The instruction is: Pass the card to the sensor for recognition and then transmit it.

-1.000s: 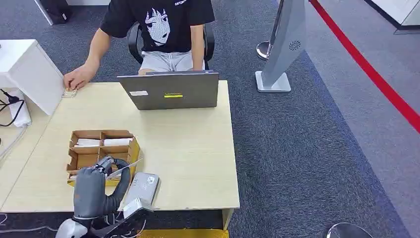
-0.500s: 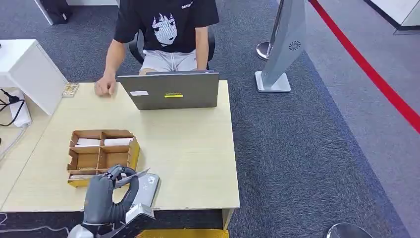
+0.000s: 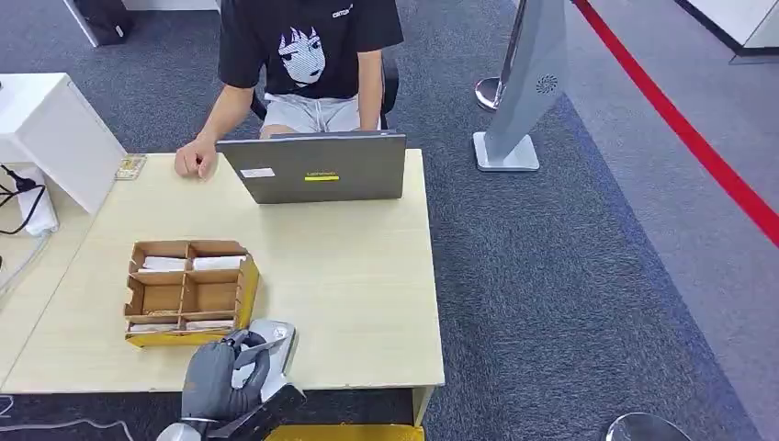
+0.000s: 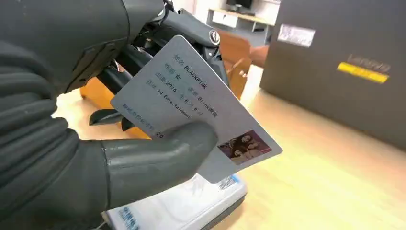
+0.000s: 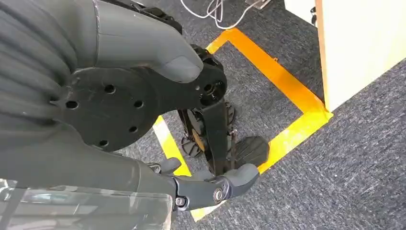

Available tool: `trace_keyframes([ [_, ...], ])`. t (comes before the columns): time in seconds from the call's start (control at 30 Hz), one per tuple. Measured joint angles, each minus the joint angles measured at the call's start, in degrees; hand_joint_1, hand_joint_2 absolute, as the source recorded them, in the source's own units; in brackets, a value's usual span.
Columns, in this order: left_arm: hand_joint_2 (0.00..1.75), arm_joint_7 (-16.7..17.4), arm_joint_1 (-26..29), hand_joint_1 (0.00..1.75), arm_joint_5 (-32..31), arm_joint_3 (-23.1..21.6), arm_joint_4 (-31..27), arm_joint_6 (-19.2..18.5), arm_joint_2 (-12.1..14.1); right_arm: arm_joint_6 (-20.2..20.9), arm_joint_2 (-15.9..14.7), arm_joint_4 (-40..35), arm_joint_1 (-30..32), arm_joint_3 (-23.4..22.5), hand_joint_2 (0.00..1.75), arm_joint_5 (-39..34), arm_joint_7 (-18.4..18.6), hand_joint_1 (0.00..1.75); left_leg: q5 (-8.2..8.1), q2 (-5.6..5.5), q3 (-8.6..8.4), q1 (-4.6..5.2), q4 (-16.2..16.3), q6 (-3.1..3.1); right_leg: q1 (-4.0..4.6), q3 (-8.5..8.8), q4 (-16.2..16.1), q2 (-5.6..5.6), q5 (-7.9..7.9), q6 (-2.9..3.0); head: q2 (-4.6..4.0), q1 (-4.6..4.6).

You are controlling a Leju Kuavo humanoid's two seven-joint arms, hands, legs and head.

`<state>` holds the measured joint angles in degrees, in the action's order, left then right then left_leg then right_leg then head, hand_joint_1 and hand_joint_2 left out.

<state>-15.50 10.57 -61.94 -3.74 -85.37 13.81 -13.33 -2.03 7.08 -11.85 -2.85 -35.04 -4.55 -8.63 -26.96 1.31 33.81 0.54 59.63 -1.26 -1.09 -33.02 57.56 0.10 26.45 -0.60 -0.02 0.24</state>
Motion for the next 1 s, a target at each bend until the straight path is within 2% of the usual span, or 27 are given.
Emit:
trace_keyframes([
  [0.43, 1.75, 0.5, -0.9, 1.75, -2.8, 3.4, 4.2, 0.5, -1.4, 0.1, 0.3, 0.0, 0.0, -0.3, 1.75, 1.3, 0.1, 0.0, 0.0, -0.01, 0.01, 0.0, 0.0, 0.0, 0.0, 0.0, 0.0, -0.01, -0.01, -0.01, 0.0, 0.0],
  [0.8, 1.75, 1.0, -1.0, 1.75, -4.6, 4.3, 5.1, 0.6, -2.2, 0.3, 0.3, 0.0, 0.0, -1.2, 1.75, 2.2, 0.3, 0.0, 0.0, -0.01, 0.01, 0.0, 0.0, 0.0, 0.0, 0.01, 0.0, -0.01, -0.01, -0.01, 0.0, 0.0],
  [1.0, 1.75, 1.2, -1.4, 1.75, -5.0, 6.3, 6.0, 0.5, -2.5, 0.3, 0.4, 0.0, 0.0, -1.4, 1.75, 3.1, 0.6, 0.0, 0.0, -0.01, 0.01, 0.0, 0.0, 0.0, 0.0, 0.01, 0.0, -0.01, -0.01, -0.01, 0.0, 0.0],
])
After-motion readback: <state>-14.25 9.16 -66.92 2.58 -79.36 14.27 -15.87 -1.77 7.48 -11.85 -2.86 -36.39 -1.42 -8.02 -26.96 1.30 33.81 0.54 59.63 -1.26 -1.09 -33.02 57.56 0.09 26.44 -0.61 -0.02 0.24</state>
